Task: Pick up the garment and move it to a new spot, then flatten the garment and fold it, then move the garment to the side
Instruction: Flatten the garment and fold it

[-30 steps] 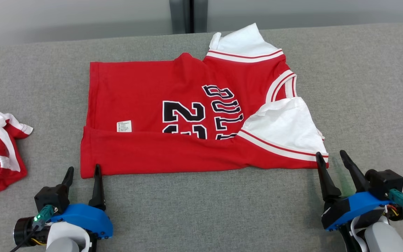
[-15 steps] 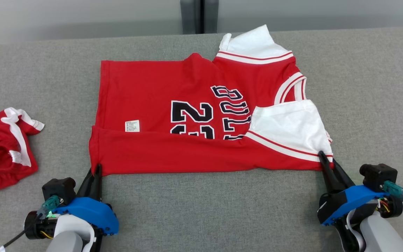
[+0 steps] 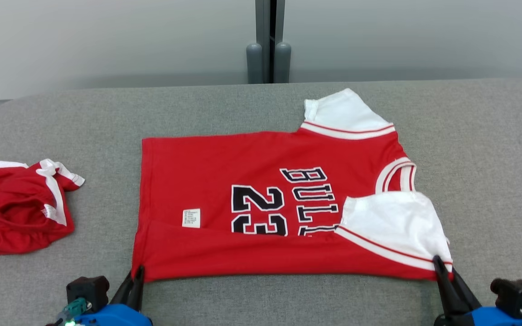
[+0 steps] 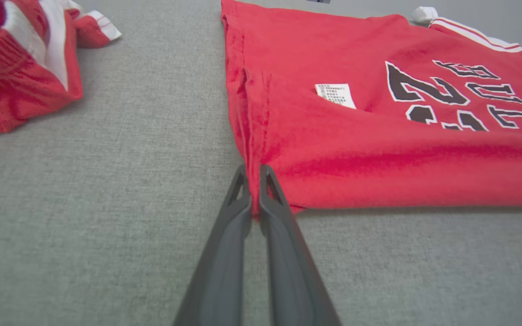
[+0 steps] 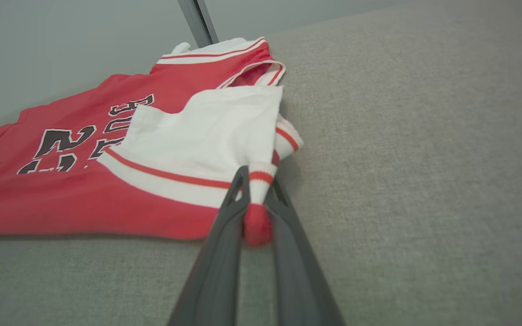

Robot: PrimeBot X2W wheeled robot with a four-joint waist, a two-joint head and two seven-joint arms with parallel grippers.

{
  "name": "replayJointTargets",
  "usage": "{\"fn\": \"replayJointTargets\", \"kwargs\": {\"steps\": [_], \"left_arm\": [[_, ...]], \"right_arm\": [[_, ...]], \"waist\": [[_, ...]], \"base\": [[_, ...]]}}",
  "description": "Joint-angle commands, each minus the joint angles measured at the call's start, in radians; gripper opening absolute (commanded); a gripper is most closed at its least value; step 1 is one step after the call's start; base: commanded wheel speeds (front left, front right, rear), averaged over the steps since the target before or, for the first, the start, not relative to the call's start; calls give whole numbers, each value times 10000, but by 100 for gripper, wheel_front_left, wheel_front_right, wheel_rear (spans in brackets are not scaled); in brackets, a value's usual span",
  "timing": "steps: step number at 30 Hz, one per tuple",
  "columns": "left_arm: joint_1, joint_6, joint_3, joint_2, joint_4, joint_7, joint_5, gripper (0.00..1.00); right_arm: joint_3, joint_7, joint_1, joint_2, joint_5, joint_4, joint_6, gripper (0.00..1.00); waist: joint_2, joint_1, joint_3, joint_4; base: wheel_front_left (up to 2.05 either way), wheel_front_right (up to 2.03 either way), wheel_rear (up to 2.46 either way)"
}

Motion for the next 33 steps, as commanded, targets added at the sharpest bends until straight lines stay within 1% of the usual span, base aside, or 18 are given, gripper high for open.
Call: {"fn": "replayJointTargets", "kwargs": {"steps": [1,5,6,7,8,9,10,11,17,21,26,33], "left_arm": [[389,93,23,132,-289,307,-145,0],[1137,273,-13,309,-888,950,-304,0],[1244,338,-4,335,-1026,1006,-307,7],[1347,417,-1,348,-1129,1084,-294,88],[1416,481,-32,348,-1232,1096,-245,100],[1457,583,-23,326,-1298,1033,-201,100],[1476,678,18,288,-1342,918,-154,100],[1468,764,47,227,-1371,777,-122,100],[1132,1138,254,-57,-1580,-775,261,100],[811,1290,214,-120,-1788,-1472,589,100],[572,1511,124,-13,-2139,-1722,999,100],[495,1781,23,109,-2481,-1555,1287,100]], "right_arm": [[-179,173,568,111,-74,-337,1,0],[-469,672,1521,397,-208,-1109,1,0],[-512,774,1625,444,-238,-1292,1,0],[-556,828,1698,468,-322,-1458,1,0],[-603,923,1785,487,-379,-1575,1,11],[-648,929,1830,499,-474,-1688,1,50],[-723,981,1846,513,-575,-1736,1,95],[-769,939,1831,528,-664,-1833,1,100],[-1057,593,1404,622,-1390,-2614,1,100],[-1050,683,1069,610,-1640,-3377,1,100],[-971,1199,773,579,-1848,-4118,3,100],[-1039,1511,817,650,-1867,-4359,1,100]], "waist": [[0,1,-198,-40],[0,1,-451,-38],[0,1,-475,-53],[0,1,-484,-59],[0,1,-494,-55],[0,1,-504,-50],[0,1,-511,-49],[0,1,-517,-44],[0,1,-580,-70],[0,1,-668,-142],[0,1,-802,-234],[0,1,-814,-188]], "base": [[0,0,0],[0,0,0],[0,0,0],[0,0,0],[0,0,0],[0,0,0],[0,0,0],[0,0,0],[0,0,0],[0,0,0],[0,0,0],[0,0,0]]}}
